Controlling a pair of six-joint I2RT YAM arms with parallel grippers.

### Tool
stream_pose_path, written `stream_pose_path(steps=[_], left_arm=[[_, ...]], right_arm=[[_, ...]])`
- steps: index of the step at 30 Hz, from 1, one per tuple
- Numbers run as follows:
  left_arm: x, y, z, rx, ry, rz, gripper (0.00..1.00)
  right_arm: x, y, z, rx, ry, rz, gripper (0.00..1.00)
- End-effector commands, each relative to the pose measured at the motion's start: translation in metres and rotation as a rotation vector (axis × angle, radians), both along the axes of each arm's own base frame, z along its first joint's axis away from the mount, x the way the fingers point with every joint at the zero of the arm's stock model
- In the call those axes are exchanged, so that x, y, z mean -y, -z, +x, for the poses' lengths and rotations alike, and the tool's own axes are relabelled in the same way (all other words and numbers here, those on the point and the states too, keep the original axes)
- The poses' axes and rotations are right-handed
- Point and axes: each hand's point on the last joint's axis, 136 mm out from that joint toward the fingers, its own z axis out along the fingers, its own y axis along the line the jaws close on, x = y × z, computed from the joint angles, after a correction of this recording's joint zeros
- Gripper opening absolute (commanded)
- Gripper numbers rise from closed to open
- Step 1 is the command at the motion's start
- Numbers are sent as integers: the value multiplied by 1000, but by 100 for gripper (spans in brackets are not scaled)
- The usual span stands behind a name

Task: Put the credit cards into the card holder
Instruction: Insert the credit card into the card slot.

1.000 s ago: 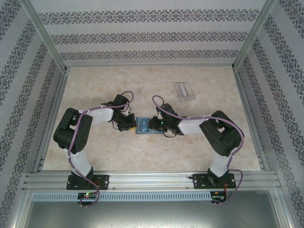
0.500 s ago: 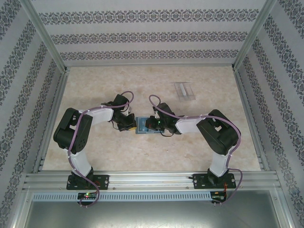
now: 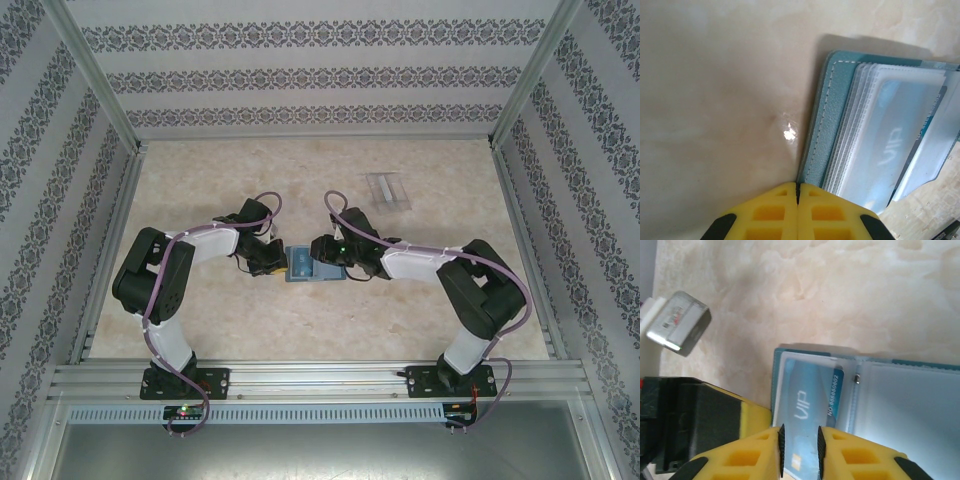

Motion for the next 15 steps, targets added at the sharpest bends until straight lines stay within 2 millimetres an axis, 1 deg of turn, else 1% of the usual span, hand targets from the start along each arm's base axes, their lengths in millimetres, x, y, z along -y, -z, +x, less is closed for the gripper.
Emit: stream_pose_path(steps=[1, 5, 8, 11, 13, 15], left_arm=[[1, 2, -10, -17, 20, 5, 8], [1, 3, -11, -22, 26, 7, 8], [0, 4, -13, -25, 23, 6, 8], [1, 7, -12, -31, 24, 2, 8], [2, 7, -12, -32, 23, -1, 8], [3, 6, -11, -26, 20, -6, 8]], right_arm=[[2, 23, -8, -54, 0, -50, 28], [-6, 34, -11, -79, -13, -60, 29], [-15, 37, -11, -82, -33, -53, 19], [-21, 38, -9, -76, -47, -49, 6], [-25, 35, -8, -69, -56, -48, 3], [-28, 32, -9, -46, -71, -70, 3]])
